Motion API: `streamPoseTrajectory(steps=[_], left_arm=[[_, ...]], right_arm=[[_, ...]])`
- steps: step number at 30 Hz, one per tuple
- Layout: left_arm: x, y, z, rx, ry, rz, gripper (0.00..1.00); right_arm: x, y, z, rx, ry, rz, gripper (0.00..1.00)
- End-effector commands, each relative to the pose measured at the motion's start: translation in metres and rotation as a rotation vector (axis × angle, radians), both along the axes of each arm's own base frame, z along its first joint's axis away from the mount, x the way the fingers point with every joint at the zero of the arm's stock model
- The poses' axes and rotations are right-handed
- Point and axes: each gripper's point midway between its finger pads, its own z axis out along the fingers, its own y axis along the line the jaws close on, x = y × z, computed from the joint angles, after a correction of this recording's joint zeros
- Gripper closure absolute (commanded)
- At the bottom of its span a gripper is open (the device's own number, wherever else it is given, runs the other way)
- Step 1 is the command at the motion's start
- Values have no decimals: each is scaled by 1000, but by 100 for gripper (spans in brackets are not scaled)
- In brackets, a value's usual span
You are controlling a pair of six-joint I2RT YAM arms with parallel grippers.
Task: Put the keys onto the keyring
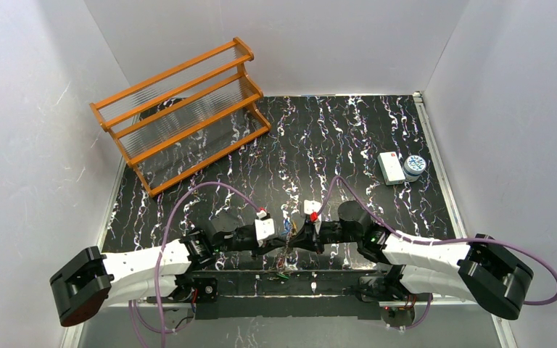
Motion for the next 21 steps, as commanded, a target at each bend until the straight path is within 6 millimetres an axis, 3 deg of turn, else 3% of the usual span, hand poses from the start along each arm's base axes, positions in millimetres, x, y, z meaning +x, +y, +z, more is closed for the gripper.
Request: streamPoseTrajectory(steps=[1, 8, 15, 21], left_arm=[[2, 0, 3, -17, -13, 7, 98], [9, 4, 13, -17, -29, 55, 100], [17, 14, 11, 132, -31, 86, 100], [23, 16, 1, 272, 13, 97, 100]], right_arm=[[0, 3, 16, 69, -46, 11, 99], [9, 1, 17, 71, -64, -46, 96], [21, 0, 28, 92, -106, -106, 52], [21, 7, 33, 91, -123, -75, 52]])
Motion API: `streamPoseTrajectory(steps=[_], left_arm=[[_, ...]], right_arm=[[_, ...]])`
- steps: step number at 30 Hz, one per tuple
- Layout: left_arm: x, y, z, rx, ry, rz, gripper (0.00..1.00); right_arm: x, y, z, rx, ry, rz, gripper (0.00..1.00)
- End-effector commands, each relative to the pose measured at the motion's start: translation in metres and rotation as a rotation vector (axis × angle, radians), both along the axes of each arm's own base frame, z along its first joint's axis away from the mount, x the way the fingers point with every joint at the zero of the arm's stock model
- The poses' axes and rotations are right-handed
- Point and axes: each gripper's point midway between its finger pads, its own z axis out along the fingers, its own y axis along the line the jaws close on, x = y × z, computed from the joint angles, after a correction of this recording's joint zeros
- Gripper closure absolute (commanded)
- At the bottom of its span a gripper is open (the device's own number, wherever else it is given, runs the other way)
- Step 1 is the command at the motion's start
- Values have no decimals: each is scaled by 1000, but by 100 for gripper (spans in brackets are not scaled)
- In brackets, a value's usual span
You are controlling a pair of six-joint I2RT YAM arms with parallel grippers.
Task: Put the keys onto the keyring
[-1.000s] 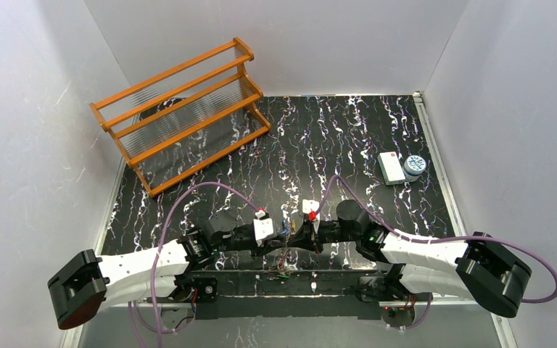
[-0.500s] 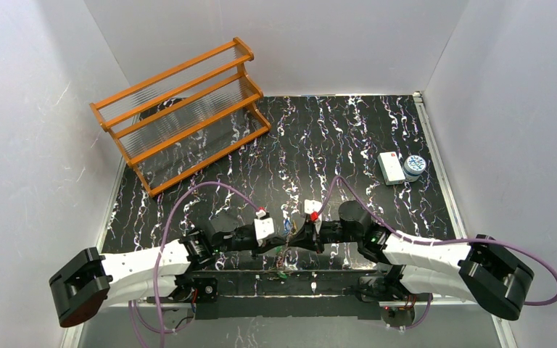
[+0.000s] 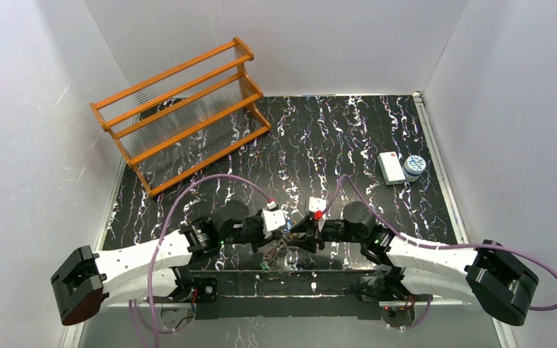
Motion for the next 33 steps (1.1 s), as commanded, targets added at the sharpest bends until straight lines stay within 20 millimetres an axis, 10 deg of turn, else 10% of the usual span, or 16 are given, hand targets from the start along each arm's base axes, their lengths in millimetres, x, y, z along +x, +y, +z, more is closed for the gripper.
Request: streamPoseTrajectory(steps=[1, 19, 24, 31, 33], left_arm=[[8, 5, -3, 116, 15, 21, 100], [6, -2, -3, 129, 28, -8, 100], [6, -3, 1, 108, 21, -6, 100], [5, 0, 7, 84, 12, 1, 100], [7, 2, 10, 68, 4, 24, 87]], right_arm=[[5, 11, 18, 40, -56, 26, 52], [7, 29, 26, 75, -32, 68, 64], [11, 31, 20, 44, -13, 53, 93], [14, 30, 18, 26, -19, 36, 99], [13, 28, 18, 30, -28, 43, 99]])
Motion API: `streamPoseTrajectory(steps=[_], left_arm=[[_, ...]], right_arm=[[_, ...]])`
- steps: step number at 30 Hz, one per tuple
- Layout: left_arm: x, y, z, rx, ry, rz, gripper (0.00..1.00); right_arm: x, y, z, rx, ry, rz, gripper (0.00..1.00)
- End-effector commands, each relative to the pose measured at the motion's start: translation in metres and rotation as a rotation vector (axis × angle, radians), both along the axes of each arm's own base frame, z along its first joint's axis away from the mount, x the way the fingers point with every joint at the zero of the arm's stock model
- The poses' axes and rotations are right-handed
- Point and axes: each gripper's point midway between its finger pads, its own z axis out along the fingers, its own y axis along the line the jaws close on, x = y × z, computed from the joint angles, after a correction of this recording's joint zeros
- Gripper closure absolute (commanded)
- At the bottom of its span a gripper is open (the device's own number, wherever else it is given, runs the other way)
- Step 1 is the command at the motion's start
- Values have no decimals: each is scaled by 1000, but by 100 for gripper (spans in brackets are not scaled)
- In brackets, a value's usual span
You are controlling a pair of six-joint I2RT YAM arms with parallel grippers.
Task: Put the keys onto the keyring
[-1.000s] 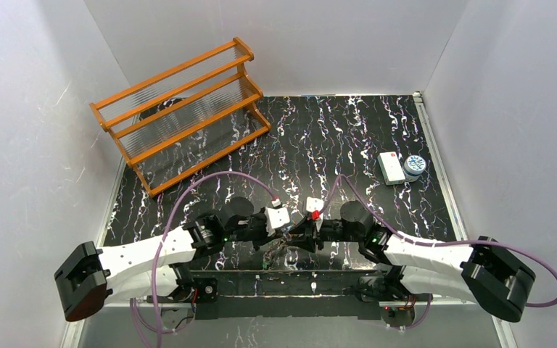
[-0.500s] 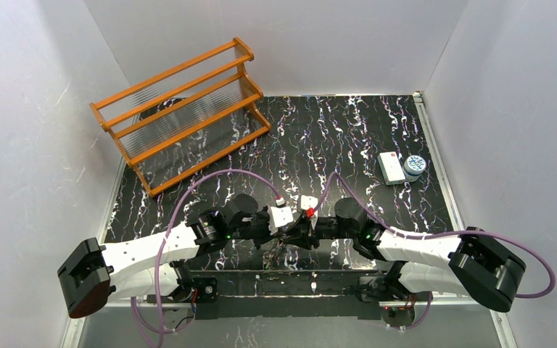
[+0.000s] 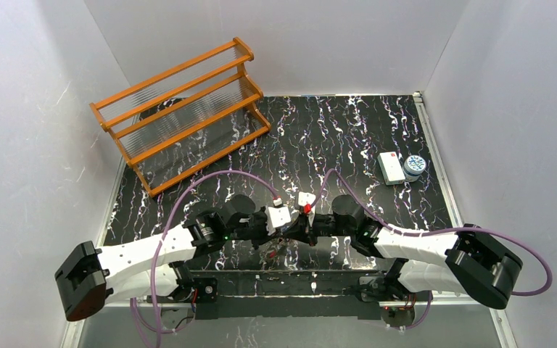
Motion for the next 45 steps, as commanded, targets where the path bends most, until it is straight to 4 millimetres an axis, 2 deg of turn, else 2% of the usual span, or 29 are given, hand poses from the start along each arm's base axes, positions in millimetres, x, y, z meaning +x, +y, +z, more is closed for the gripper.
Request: streamPoseTrajectory(steps=[1, 3, 7, 18, 24, 35, 45], left_arm=[[2, 1, 15, -67, -29, 28, 74], [1, 4, 21, -105, -44, 40, 55], [-2, 7, 33, -214, -48, 73, 50], [-27, -9, 36, -380, 129, -47, 58], [-35, -14, 34, -419, 126, -138, 66], [-32, -16, 14, -415, 122, -132, 75], [-23, -17, 7, -415, 111, -82, 76]], right_arm=[[3, 8, 27, 72, -74, 17, 99], [0, 6, 26, 82, -83, 27, 99], [-9, -3, 29, 136, -114, 39, 99], [-23, -22, 27, 210, -172, 45, 99], [-26, -24, 29, 223, -170, 53, 99], [-28, -22, 35, 240, -165, 63, 99], [-30, -21, 38, 250, -165, 76, 99]])
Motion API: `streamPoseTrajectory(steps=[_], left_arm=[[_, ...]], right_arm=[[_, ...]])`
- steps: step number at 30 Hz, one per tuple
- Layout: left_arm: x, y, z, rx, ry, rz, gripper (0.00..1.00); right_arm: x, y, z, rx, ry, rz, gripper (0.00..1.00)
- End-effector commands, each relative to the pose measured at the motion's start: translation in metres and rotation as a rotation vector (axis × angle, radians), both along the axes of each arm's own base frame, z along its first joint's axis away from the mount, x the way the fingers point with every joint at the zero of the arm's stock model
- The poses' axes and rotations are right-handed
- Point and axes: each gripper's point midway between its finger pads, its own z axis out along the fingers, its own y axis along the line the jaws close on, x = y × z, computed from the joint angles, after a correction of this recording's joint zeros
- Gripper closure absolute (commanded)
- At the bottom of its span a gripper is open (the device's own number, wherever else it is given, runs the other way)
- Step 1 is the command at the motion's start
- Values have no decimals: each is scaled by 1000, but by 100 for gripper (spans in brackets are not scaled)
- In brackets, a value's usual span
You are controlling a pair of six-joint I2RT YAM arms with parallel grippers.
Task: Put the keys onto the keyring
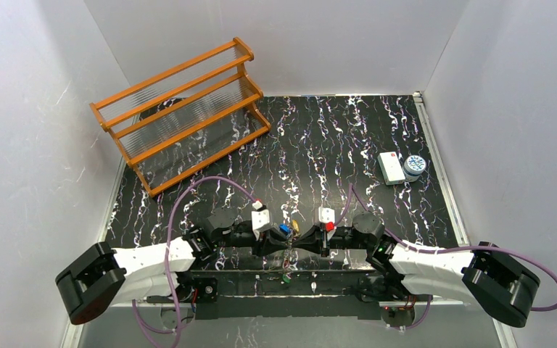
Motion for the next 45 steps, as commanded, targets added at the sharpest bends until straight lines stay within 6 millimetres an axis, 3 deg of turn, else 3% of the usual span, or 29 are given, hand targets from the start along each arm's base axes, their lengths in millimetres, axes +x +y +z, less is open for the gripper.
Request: streamPoseTrajectory(steps=[1, 9, 13, 18, 21, 26, 35, 45], left_arm=[[6, -2, 4, -24, -23, 17, 76], [7, -6, -1, -5, -18, 6, 87], [9, -9, 3, -7, -27, -1, 100], [13, -11, 12, 2, -30, 6, 100], [20, -6, 10, 65, -67, 31, 100], [25, 6, 5, 194, -74, 53, 100], [30, 16, 3, 325, -87, 76, 100], [28, 15, -2, 362, -76, 65, 100]], right_arm=[[0, 6, 31, 105, -69, 21, 99], [-1, 6, 35, 116, -53, 22, 99], [1, 6, 36, 119, -47, 9, 99], [10, 8, 36, 75, -27, -36, 98], [15, 8, 38, 53, -27, -60, 81], [22, 7, 44, 39, -23, -97, 62], [31, 11, 52, 8, -42, -119, 54], [29, 28, 35, -53, 30, -54, 60]])
